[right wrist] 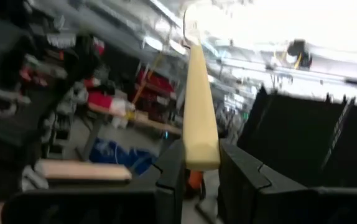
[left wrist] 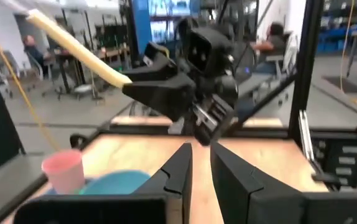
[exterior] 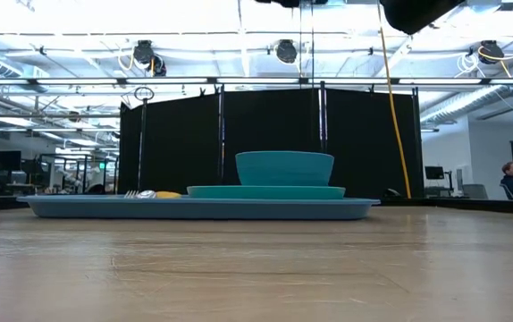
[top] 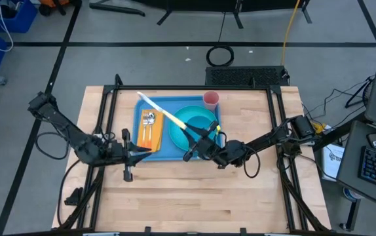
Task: Set up tray
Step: Put the yellow knife on the yellow napkin to the right of the orange spoon on the blue serving tray
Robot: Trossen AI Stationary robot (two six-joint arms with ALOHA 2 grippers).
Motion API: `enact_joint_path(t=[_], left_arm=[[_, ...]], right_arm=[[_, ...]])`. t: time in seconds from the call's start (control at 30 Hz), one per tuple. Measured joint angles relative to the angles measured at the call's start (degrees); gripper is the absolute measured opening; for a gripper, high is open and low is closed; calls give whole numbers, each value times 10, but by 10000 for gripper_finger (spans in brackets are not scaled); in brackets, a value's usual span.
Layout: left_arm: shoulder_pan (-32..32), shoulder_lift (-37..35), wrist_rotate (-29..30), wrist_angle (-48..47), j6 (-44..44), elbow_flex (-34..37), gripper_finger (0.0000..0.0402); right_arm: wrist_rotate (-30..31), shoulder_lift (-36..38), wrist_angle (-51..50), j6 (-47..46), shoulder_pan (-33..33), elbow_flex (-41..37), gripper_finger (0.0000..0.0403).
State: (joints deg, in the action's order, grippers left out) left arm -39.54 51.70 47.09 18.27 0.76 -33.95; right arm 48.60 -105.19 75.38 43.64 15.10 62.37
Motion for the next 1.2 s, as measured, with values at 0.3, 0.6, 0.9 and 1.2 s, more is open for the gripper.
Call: enact_joint_path(t=[0.3, 0.6, 0.9, 1.2], left_arm=[[-32, 1, 54, -142, -152, 0, 63], [-68, 5, 112, -332, -357, 0, 63], [-89, 31, 125, -415, -444, 0, 63], [-125, 48, 92, -499, -538, 0, 63]], right_arm=[[55, -1, -110, -172, -25, 0, 64], [54, -1, -241, -371, -60, 0, 64], [34, -1, -287, -476, -68, 0, 64], [24, -85, -306, -550, -67, 37, 64]])
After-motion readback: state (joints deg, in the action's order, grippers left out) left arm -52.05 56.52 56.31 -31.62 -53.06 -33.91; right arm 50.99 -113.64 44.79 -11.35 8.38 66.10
